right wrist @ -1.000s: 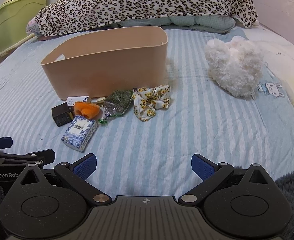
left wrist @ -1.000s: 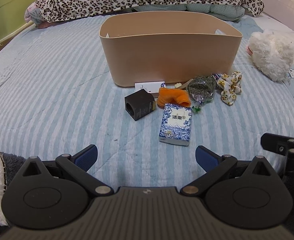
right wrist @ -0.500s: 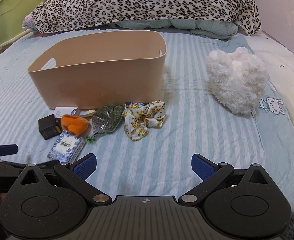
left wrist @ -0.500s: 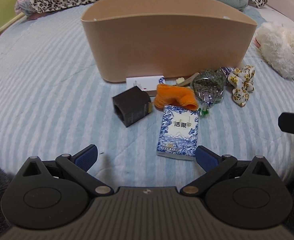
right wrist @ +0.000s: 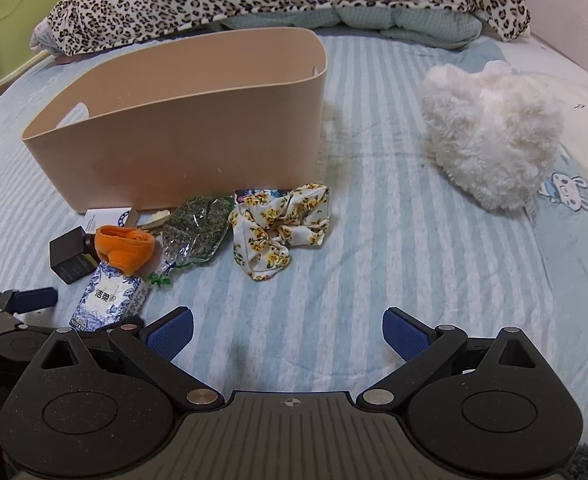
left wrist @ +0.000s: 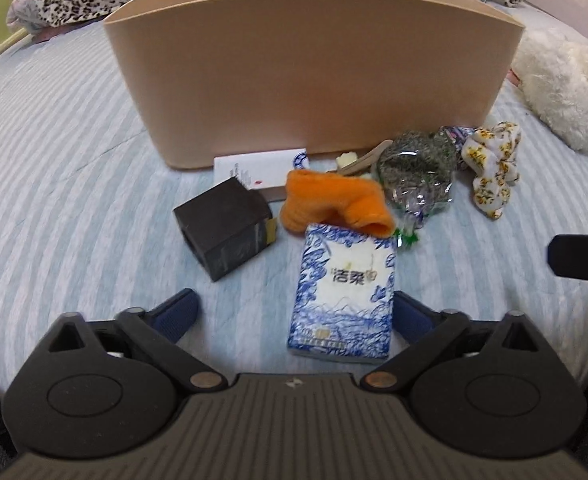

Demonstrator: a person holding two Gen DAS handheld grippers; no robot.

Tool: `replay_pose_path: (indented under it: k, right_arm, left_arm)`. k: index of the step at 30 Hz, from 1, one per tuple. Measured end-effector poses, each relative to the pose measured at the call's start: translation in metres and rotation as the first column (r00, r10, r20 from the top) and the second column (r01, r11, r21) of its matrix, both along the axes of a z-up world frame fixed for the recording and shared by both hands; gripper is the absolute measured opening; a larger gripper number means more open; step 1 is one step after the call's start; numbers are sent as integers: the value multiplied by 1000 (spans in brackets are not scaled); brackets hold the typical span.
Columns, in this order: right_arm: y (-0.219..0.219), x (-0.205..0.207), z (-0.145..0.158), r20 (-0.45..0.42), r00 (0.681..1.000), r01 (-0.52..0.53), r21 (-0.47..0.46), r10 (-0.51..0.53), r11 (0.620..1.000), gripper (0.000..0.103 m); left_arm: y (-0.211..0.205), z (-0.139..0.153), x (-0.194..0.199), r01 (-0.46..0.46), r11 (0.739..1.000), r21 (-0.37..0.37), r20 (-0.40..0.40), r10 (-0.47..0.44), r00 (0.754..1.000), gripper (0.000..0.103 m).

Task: Organize objects
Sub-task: 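Grasp the blue-and-white tissue pack with left tool while right tool grasps the floral scrunchie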

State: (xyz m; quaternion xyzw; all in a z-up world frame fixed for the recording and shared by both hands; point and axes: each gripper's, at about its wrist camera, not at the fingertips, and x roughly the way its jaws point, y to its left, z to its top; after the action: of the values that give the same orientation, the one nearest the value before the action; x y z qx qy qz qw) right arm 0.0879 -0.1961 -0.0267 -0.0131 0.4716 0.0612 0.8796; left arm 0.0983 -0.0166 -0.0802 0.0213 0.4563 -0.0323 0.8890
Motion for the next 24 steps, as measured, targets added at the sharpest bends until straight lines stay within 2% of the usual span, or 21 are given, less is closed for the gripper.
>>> replay_pose_path:
  k: [2, 4, 5, 8, 14, 17, 20, 22, 23, 24]
  right_arm:
    - [2, 2, -1, -7, 1000, -5, -7, 5, 1000, 102]
    - [5, 6, 0, -13, 1000, -11, -16, 11, 1000, 100]
    - [6, 9, 0, -16, 1000, -15, -19, 15, 1000, 100]
    - [11, 20, -1, -22, 999, -27, -32, 26, 999, 97]
    - [12, 53, -17, -67, 998, -5, -12, 4, 1000, 86]
    - [12, 66, -31, -109, 994, 23, 19, -21, 1000, 74]
    - [13, 72, -39, -118, 992, 41, 34, -36, 999, 56]
    - [14, 71, -38, -93, 995, 42, 34, -38, 999, 30]
    - [13, 70, -37, -80, 996, 43, 37, -40, 998, 23]
    - [11, 68, -36, -72, 997, 45, 42, -42, 998, 9]
  left_arm:
    - [0, 4, -1, 18, 1000, 4, 10, -18, 1000, 78]
    - [0, 7, -2, 43, 999, -5, 13, -43, 999, 54]
    - [0, 9, -2, 55, 998, 1, 12, -55, 998, 50]
    - [-2, 11, -2, 79, 997, 21, 1, -79, 997, 47]
    - [17, 23, -4, 56, 997, -54, -24, -57, 998, 47]
    - [24, 30, -6, 51, 995, -85, -20, -53, 998, 47]
    - [26, 37, -8, 55, 993, -105, -12, -57, 998, 47]
    - [30, 43, -12, 53, 992, -111, -3, -54, 999, 47]
    - [34, 45, -13, 50, 992, -114, 1, -50, 999, 47]
    - [35, 47, -15, 44, 992, -119, 4, -44, 999, 47]
